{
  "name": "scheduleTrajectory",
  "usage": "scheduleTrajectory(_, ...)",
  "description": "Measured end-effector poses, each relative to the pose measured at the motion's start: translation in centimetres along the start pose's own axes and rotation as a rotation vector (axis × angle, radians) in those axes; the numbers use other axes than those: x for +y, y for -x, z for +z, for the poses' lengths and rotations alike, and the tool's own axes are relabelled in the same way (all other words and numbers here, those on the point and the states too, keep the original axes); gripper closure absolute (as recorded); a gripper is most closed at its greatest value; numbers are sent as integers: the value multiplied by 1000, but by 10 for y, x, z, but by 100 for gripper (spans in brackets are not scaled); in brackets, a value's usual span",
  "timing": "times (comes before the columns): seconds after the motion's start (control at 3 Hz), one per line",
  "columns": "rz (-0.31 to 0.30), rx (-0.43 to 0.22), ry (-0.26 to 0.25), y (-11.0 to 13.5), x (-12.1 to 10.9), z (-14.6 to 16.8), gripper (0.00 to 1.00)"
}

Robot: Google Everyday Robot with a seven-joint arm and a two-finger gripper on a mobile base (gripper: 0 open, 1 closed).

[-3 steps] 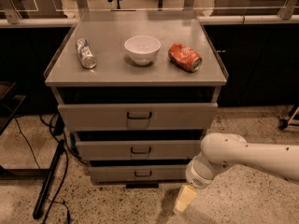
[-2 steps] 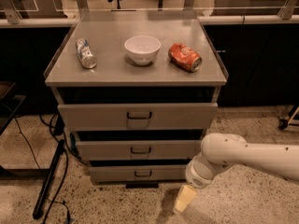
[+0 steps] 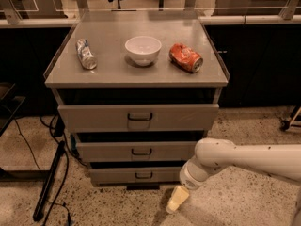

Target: Open bottom drawer

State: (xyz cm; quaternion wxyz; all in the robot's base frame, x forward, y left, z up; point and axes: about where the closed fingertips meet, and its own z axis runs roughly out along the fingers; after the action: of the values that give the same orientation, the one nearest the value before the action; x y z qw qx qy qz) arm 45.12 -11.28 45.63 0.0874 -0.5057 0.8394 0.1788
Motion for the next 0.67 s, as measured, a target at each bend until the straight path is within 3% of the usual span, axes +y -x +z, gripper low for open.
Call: scheduleTrajectory(0.67, -2, -21, 26, 4, 1, 14, 0)
